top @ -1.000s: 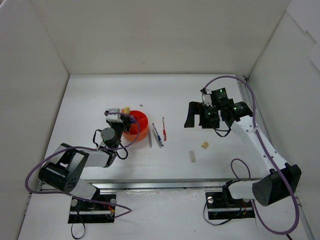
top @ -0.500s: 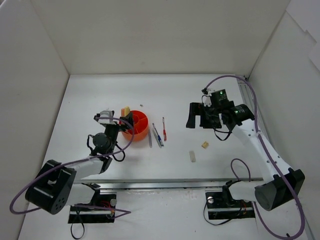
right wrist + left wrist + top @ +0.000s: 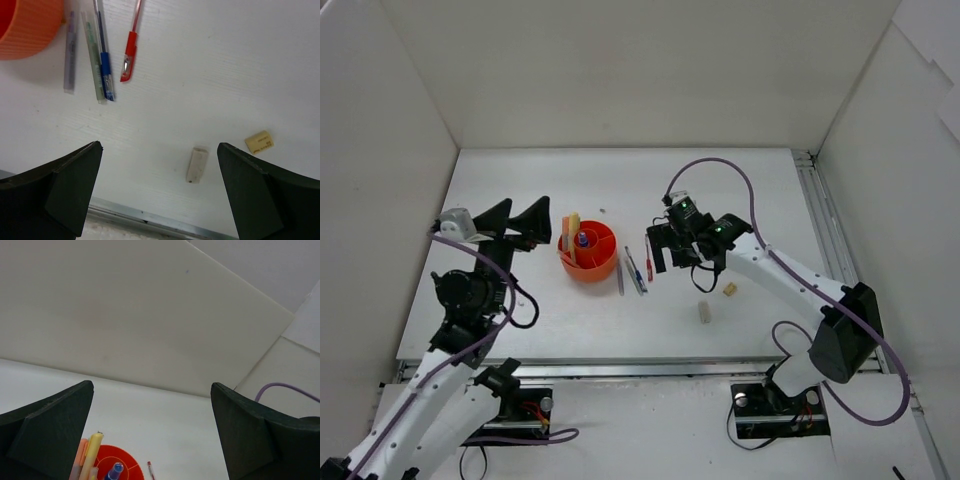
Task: Sort the stationery into containers
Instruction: Pick up the pen from the center of the board.
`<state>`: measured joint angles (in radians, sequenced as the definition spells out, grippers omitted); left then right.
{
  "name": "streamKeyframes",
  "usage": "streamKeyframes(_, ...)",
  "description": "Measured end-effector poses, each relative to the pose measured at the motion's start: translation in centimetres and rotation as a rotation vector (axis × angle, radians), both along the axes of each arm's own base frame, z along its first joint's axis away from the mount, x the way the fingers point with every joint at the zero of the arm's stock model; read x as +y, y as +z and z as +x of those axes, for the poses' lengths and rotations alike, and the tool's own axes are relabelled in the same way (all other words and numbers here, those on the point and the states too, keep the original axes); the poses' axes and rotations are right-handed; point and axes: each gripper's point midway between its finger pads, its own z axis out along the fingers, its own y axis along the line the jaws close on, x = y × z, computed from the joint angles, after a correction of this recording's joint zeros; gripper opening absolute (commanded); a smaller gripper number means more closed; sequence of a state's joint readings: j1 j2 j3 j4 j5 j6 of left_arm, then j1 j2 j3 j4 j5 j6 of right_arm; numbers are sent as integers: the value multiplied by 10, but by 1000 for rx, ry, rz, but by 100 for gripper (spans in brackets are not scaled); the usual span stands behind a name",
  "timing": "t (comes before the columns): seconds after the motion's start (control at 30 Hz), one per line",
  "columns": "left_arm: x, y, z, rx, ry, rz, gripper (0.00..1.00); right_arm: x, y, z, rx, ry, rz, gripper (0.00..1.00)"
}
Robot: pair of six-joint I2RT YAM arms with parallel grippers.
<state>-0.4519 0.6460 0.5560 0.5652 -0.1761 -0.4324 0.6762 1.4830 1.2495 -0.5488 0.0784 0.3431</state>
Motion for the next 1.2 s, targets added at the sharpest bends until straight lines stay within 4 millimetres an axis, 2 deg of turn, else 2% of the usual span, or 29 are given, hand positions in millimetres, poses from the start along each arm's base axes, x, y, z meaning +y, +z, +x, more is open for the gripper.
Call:
streamKeyframes(0.07, 4, 23, -8, 22, -3, -8, 99, 11, -3, 4, -22, 6, 14, 98)
streamKeyframes(0.13, 6, 19, -14, 63, -6, 2, 99, 19, -2, 10, -47, 2, 40, 98)
streamKeyframes(0.2, 7, -1, -17, 131, -8, 25, 99, 28, 0, 15, -71, 7, 68, 98)
streamKeyframes(0.27, 7, -30, -17, 224, -8, 53, 99, 38, -1, 19, -84, 21, 92, 98)
streamKeyframes(0.33, 8, -55, -17, 306, 0, 74, 99, 53, -7, 21, -81, 46, 114, 98)
streamKeyframes(0.43, 14, -92, -20, 421, 29, 96, 99, 83, -29, 15, -50, 112, 131, 98)
streamKeyframes(0.53, 20, -110, -25, 487, 58, 101, 99, 111, -62, 1, 11, 169, 116, 98)
streamKeyframes(0.63, 27, -114, -31, 506, 80, 93, 99, 129, -93, -11, 60, 204, 76, 98)
streamKeyframes(0.73, 34, -113, -38, 505, 95, 74, 99, 145, -110, -21, 85, 231, 57, 98)
streamKeyframes(0.87, 42, -107, -48, 482, 114, 47, 99, 164, -112, -23, 70, 253, 61, 98)
streamKeyframes(0.97, 47, -104, -53, 468, 125, 30, 99, 171, -107, -15, 37, 241, 63, 95)
streamKeyframes(1.07, 52, -103, -57, 464, 141, 21, 99, 174, -109, -3, 2, 197, 51, 91)
streamKeyframes(1.2, 57, -108, -59, 477, 164, 23, 99, 168, -123, 3, -9, 148, 11, 86)
